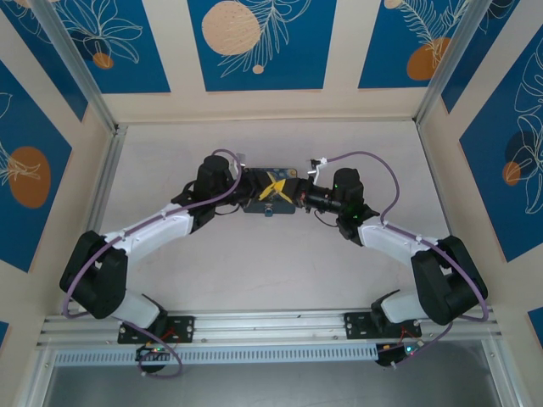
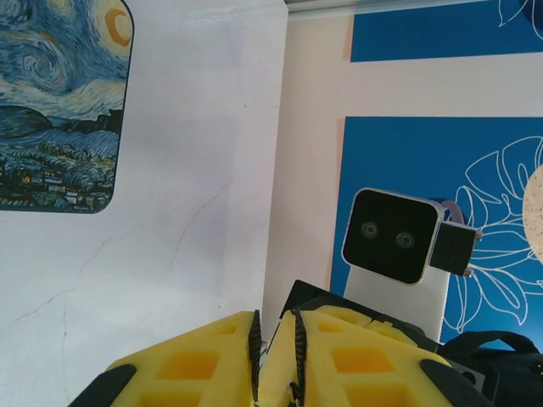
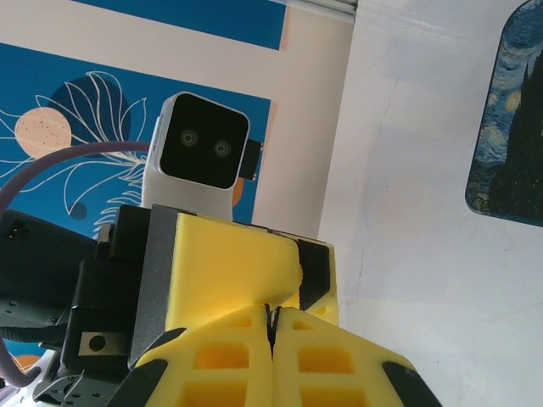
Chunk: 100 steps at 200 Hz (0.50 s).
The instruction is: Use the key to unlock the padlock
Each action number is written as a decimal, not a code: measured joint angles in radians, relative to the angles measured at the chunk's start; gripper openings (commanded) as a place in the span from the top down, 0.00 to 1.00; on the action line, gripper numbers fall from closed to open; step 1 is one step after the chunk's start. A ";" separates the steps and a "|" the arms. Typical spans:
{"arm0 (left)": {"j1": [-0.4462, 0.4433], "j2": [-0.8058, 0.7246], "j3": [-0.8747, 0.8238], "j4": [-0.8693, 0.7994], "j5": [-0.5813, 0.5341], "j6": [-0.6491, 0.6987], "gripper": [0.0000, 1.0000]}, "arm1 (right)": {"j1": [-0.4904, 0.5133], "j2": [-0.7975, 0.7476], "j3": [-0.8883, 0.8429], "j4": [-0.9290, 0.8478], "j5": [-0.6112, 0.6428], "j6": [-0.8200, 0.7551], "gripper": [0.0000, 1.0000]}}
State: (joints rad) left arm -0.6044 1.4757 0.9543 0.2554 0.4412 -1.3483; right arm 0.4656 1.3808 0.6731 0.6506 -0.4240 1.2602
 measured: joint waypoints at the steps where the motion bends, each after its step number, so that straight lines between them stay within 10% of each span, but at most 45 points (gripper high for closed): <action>1: 0.000 0.000 0.000 0.000 0.000 0.000 0.83 | 0.000 0.001 0.000 0.000 0.000 0.000 1.00; 62: 0.000 0.000 0.000 0.010 -0.005 -0.006 1.00 | 0.000 0.012 0.000 0.008 0.002 0.000 0.99; 100: -0.002 0.000 0.000 0.015 -0.016 -0.006 1.00 | -0.007 -0.004 -0.007 -0.008 0.014 0.006 0.37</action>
State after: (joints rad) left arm -0.6064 1.4757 0.9543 0.2703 0.4248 -1.3548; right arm 0.4583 1.3766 0.6662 0.6430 -0.4099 1.2667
